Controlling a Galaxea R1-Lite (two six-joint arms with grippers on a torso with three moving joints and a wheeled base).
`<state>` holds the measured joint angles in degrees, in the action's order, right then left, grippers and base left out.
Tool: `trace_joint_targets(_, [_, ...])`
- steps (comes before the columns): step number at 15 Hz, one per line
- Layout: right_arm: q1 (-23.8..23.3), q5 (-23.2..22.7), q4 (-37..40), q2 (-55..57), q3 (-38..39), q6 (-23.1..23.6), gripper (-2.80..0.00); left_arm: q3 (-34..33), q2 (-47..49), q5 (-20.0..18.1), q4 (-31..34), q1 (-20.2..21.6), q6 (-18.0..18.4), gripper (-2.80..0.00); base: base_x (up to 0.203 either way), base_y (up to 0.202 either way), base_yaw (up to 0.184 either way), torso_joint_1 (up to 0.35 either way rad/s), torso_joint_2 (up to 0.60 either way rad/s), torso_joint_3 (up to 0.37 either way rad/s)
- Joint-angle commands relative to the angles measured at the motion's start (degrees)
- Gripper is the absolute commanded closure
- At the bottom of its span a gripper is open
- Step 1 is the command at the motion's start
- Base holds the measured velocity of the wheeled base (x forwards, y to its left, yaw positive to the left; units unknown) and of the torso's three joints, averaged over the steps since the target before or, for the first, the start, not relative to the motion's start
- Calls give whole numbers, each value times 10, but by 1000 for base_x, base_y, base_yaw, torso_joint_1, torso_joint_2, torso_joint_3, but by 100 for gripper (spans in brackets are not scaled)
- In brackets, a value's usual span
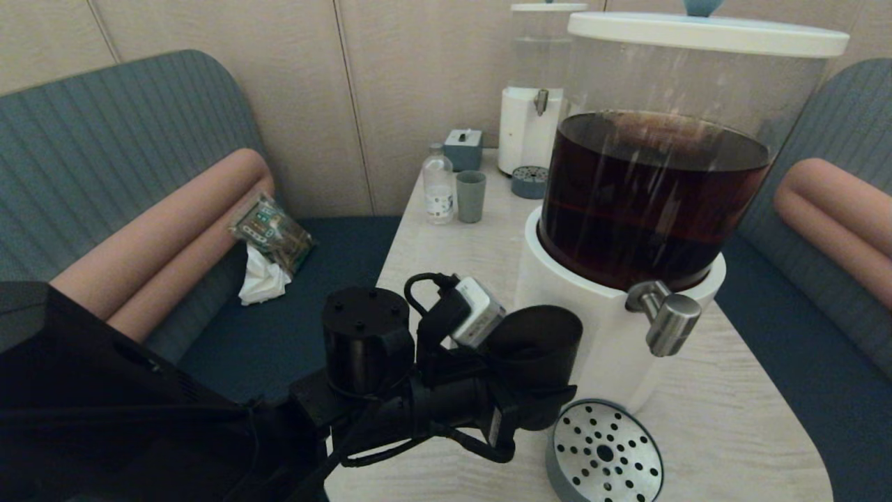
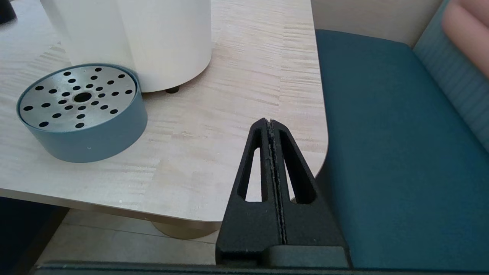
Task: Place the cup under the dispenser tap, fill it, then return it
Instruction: Place the cup next to the water dispenser
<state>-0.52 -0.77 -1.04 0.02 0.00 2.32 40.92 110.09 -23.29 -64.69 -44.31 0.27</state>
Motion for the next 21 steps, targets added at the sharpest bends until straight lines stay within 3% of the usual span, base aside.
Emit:
trace_joint_targets(1, [0,0,0,-1,4,1,0,-11,-13,11,-12,16,-12,0,0,0,0,0,0,0])
trace_joint_targets(5, [0,0,0,-1,4,1,0,-36,-35,45,-12,56,-18,0,0,0,0,0,0,0])
trace_joint_targets(10, [0,0,0,-1,4,1,0,-30,-39,39,-17,153,-12,0,0,0,0,0,0,0])
trace_joint_targets(15, [0,0,0,-1,4,1,0,31,35,16,-66,240,-12,0,0,0,0,0,0,0])
trace_joint_targets(21, [0,0,0,-1,4,1,0,48,109,10,-81,273,-4,0,0,0,0,0,0,0])
